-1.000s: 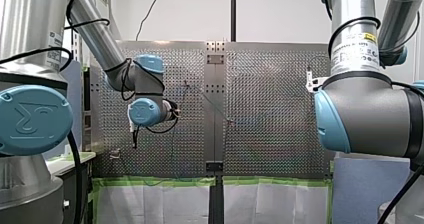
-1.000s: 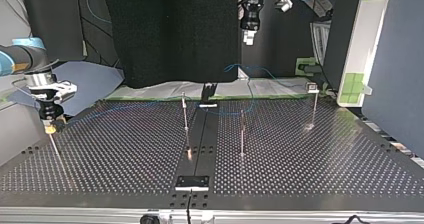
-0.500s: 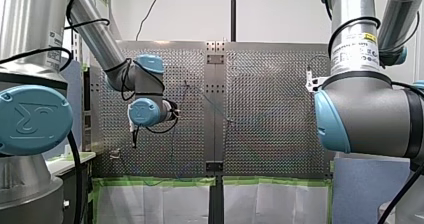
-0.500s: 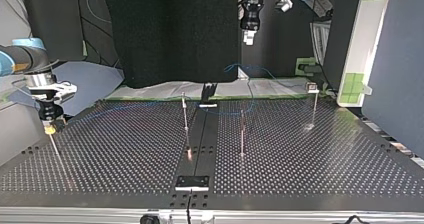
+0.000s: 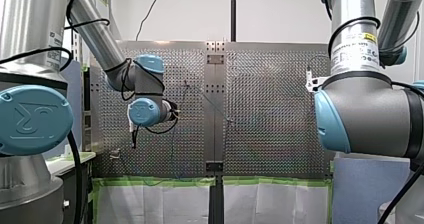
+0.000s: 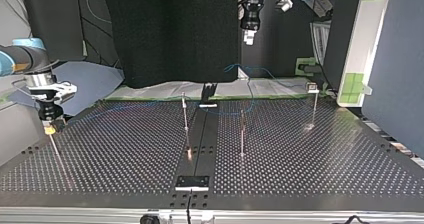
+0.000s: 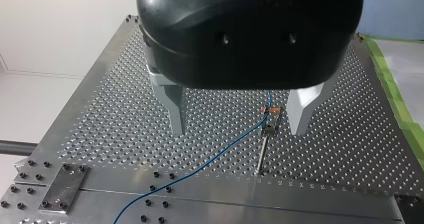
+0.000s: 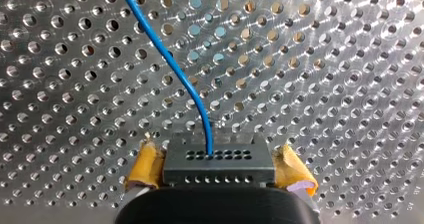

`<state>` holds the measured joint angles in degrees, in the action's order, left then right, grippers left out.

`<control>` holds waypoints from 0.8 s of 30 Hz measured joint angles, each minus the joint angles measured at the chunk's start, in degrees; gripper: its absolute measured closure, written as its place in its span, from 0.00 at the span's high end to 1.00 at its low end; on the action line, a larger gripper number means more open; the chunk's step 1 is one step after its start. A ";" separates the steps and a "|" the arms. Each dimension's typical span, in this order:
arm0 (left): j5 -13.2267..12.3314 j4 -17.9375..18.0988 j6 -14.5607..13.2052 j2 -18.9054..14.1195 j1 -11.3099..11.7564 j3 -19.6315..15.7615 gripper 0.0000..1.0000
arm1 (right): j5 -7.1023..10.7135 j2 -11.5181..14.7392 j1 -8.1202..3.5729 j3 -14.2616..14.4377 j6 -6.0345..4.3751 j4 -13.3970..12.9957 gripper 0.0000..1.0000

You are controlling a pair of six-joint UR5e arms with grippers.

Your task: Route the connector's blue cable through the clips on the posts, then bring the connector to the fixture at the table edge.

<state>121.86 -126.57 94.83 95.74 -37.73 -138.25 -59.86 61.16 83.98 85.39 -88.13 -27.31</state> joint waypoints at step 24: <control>0.00 -0.09 0.00 0.00 0.00 0.00 1.00 | -3.67 0.07 0.00 -0.01 -0.07 0.16 0.99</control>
<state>121.85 -126.66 94.83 95.74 -37.73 -138.24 -63.53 61.23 83.98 85.38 -88.20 -27.15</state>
